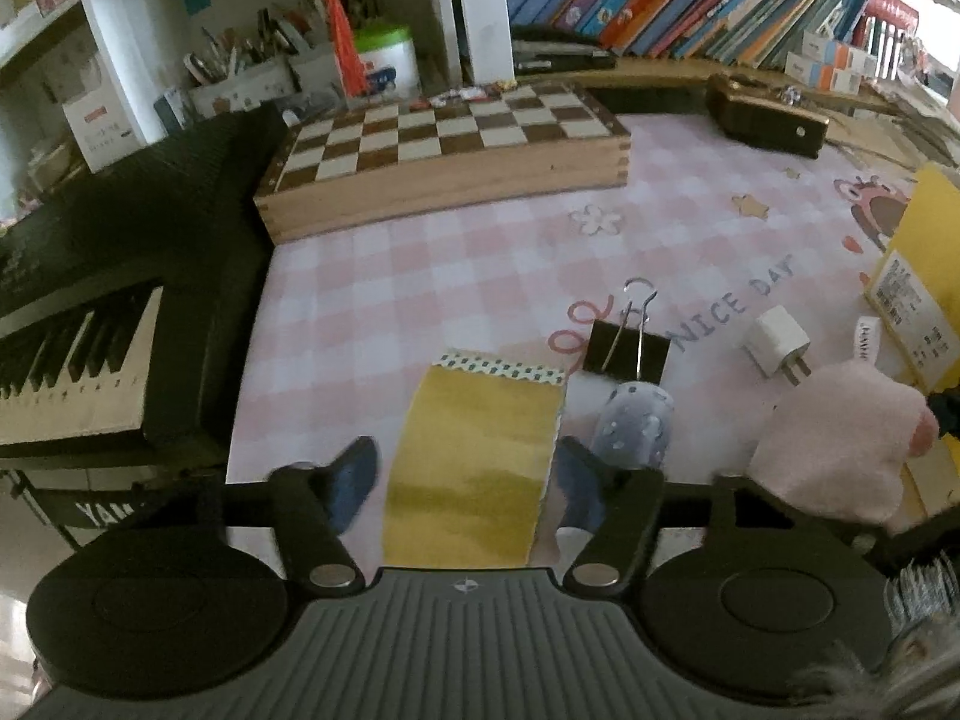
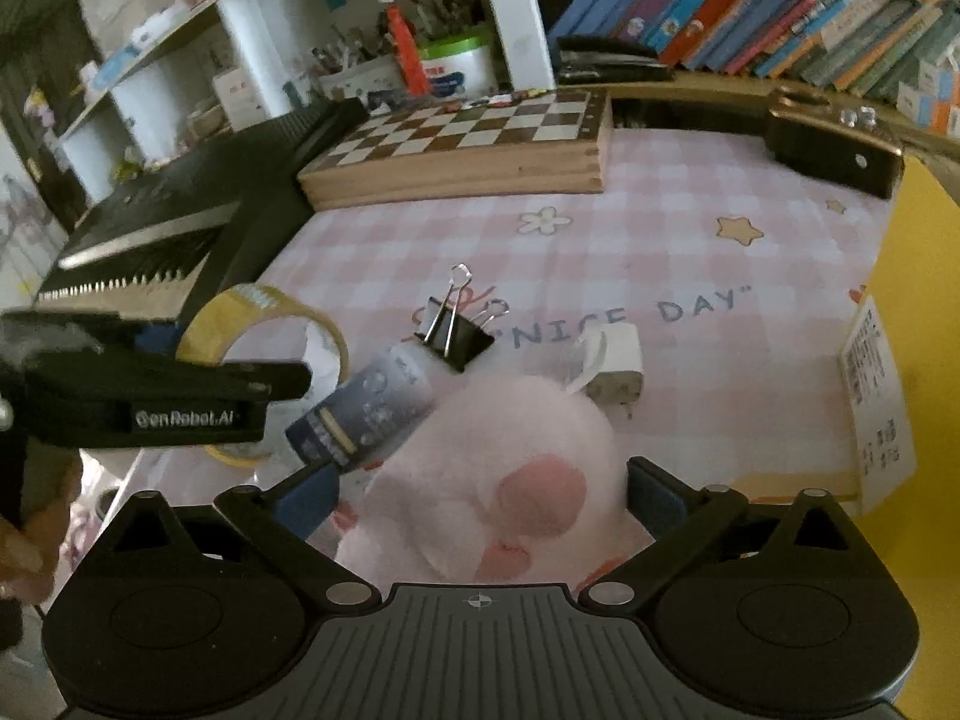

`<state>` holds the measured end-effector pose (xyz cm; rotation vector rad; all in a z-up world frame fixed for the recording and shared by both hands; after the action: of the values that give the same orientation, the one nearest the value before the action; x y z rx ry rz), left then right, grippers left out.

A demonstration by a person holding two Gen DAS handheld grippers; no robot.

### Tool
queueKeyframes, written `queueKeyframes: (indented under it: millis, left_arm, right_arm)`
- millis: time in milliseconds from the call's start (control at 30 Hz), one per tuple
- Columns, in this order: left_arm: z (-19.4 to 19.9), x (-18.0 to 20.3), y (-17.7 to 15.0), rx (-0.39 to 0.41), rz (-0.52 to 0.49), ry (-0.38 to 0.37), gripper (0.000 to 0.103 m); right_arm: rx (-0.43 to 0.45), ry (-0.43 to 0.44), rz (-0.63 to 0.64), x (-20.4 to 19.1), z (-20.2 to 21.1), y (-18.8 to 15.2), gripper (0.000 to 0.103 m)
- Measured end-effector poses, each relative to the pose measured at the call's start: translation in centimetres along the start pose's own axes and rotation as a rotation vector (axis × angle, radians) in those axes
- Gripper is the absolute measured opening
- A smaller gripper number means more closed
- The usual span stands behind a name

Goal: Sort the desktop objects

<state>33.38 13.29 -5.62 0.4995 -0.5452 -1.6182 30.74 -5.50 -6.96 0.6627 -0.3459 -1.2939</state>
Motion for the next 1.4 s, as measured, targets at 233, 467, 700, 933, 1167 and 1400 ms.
queueKeyframes:
  millis: [233,467,700,933,1167,1400]
  left_arm:
    - [0.3,-0.2,-0.3,-0.015,0.013,-0.022,0.041]
    - [0.7,0.1,-0.6,0.004,0.031,-0.034,0.040]
    - [4.0,-0.7,0.1,0.116,0.123,-0.018,0.040]
    - [8.4,-0.1,0.1,0.206,0.144,-0.051,0.039]
    - [12.2,1.0,-1.6,0.259,0.155,-0.102,0.039]
    - [14.4,1.3,-5.4,0.239,0.176,-0.146,0.039]
  right_arm:
    - [-0.034,0.018,-0.056,0.5,-1.0,0.6,0.101]
    - [-0.057,0.031,-0.046,0.5,-0.8,0.7,0.071]
    - [0.058,0.032,-0.015,0.8,2.4,1.2,0.067]
    - [0.091,0.023,-0.021,0.7,4.6,1.0,0.067]
    - [0.113,0.011,-0.025,-0.1,7.0,-0.4,0.067]
    - [0.096,0.025,-0.027,-1.0,9.4,-2.4,0.067]
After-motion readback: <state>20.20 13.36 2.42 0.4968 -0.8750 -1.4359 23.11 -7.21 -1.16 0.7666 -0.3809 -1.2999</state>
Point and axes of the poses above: each gripper's, at about its wrist camera, not at the fingertips, and z roughly against the way its jaws point, x to its right, y to its top, the point moved 2 cm from there along -z, roughly the way its jaws point, and after that the axes turned 9 degrees about -y, right-handed, at the moved point
